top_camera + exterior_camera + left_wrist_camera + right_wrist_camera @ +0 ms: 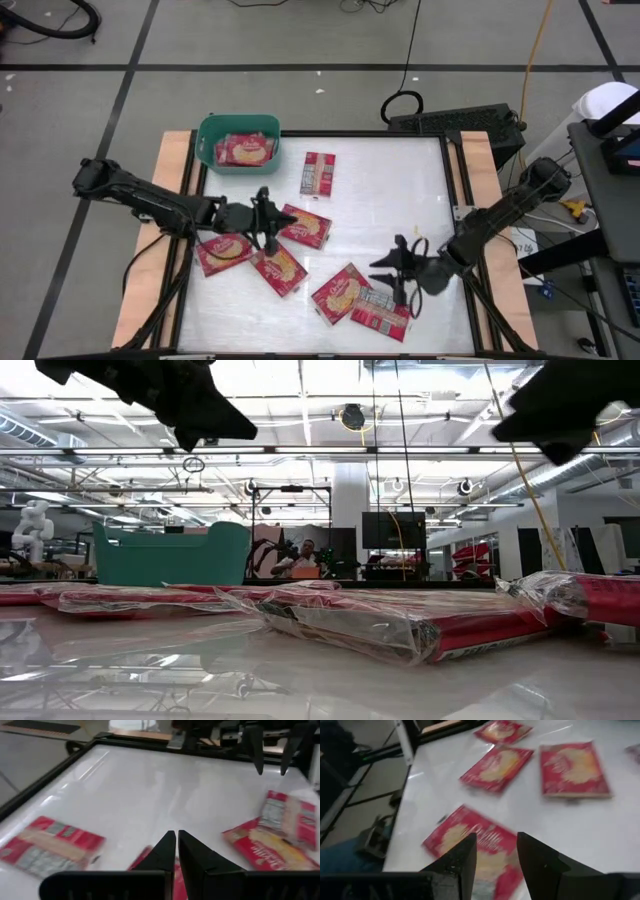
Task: Sort popcorn bags into baskets
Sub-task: Stack the red popcorn bag on the red popcorn bags in the green bin
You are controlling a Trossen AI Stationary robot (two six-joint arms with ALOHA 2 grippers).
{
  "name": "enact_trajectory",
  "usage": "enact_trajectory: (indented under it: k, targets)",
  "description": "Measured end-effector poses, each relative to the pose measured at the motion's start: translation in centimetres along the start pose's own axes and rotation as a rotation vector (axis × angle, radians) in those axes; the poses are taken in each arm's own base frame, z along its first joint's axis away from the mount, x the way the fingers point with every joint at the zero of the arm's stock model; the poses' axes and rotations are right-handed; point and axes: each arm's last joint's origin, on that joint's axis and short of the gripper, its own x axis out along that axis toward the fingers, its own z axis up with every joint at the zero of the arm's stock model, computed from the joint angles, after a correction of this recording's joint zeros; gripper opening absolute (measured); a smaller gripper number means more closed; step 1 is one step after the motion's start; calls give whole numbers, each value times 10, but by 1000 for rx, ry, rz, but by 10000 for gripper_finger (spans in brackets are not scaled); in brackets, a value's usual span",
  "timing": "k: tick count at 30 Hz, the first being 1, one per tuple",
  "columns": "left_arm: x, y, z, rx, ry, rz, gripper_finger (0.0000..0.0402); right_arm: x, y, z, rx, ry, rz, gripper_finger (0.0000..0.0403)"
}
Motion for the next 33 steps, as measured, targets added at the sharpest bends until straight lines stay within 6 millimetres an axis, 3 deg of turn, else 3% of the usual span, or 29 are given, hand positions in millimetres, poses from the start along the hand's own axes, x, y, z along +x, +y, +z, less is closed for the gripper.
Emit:
enact_trajectory:
  k: [9,14,22,33]
  targets:
    - [11,-30,-13,-59,-26,-48,24,10,37,-27,0,151,101,132]
    - [15,-50,-19,-93,-72,-78,24,26,41,-51,-27,265,93,132]
    - [21,-74,-30,-128,-144,-102,24,44,28,-67,-133,324,-2,132]
    - [21,-72,-30,-117,-164,-11,24,66,-13,-49,-303,332,-241,132]
